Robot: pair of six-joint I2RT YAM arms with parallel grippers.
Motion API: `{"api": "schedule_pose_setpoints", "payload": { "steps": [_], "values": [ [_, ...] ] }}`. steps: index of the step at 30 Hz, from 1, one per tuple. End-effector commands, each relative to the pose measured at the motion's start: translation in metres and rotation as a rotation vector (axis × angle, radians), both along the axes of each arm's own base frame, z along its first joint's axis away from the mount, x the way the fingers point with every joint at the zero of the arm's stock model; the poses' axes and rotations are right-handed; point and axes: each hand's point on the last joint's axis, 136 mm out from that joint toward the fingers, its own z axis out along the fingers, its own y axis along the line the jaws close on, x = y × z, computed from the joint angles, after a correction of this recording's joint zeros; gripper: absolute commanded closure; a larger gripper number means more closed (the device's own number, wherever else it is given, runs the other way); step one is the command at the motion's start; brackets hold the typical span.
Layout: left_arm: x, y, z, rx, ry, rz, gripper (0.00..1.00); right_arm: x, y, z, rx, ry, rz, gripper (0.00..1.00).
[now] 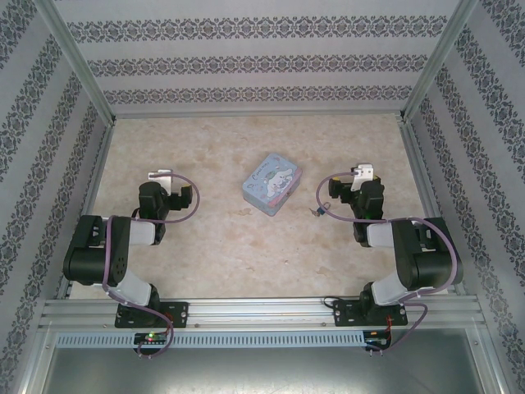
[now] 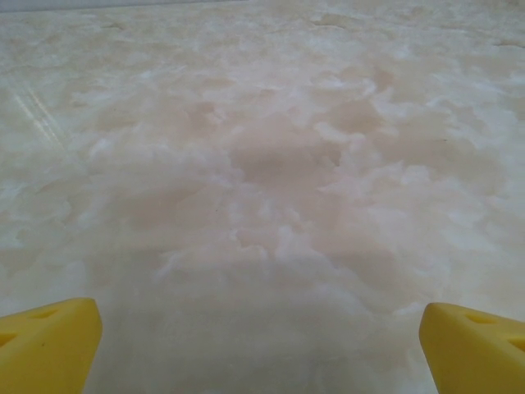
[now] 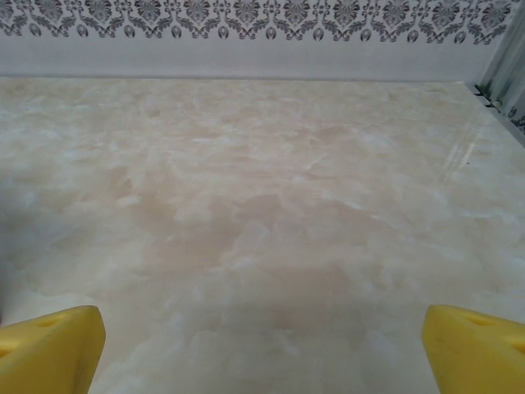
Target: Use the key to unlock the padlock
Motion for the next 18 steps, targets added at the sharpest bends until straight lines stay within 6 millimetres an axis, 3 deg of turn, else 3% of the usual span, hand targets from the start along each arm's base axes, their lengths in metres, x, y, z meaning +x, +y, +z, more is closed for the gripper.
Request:
{"api": "schedule_pose_setpoints", "payload": {
  "steps": [1, 18],
  "values": [
    [0.0049, -0.0006, 0.0095, -0.021, -0.041, -0.003, 0.00, 0.0004, -0.0048, 0.0049, -0.018, -0.016, -0.023, 0.02],
    [0.0053, 0.0002, 0.0102, -0.022, -0.042, 0.001, 0.00, 0.0015, -0.0061, 0.0041, 0.017, -0.006, 0.001, 0.02]
  ]
}}
